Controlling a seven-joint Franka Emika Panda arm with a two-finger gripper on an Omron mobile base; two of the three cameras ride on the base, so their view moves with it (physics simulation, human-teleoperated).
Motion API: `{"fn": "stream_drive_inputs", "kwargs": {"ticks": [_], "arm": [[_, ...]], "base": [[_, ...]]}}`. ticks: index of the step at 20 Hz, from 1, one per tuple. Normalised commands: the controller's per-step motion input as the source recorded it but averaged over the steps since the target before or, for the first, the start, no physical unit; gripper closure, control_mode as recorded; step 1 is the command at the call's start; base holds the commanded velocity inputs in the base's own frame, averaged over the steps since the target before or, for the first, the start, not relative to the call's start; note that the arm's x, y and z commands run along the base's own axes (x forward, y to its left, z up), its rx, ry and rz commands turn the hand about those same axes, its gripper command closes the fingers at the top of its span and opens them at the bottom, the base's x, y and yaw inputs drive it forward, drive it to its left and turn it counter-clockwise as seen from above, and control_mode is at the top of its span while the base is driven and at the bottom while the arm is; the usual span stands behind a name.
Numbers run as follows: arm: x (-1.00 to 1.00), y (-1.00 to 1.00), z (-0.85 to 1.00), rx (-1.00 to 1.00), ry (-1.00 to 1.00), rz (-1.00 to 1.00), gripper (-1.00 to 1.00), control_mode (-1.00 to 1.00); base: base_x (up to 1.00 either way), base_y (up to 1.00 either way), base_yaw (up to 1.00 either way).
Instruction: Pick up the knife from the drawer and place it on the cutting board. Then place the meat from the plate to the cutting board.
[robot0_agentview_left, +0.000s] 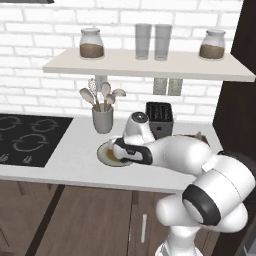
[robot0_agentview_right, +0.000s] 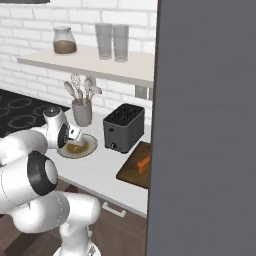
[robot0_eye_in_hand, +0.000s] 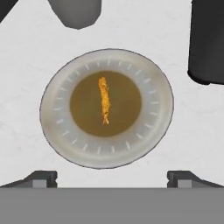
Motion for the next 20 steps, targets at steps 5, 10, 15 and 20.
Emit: {"fn": "stream_drive_inputs", "kwargs": {"ticks": [5,10,15,20], "arm": [[0.35,0.01,-0.18,-0.01,0.0,-0.01,-1.0,-1.0],[0.41,0.09,-0.24,-0.03,0.01,-0.01,-1.0,-1.0],[0.4,0.08,-0.18,-0.02,0.04,0.0,-1.0,-1.0],[0.37,0.07,-0.21,-0.01,0.04,0.0,-1.0,-1.0]], "base": [[0.0,0.0,0.0],[0.0,0.0,0.0],[0.0,0.0,0.0],[0.0,0.0,0.0]]}}
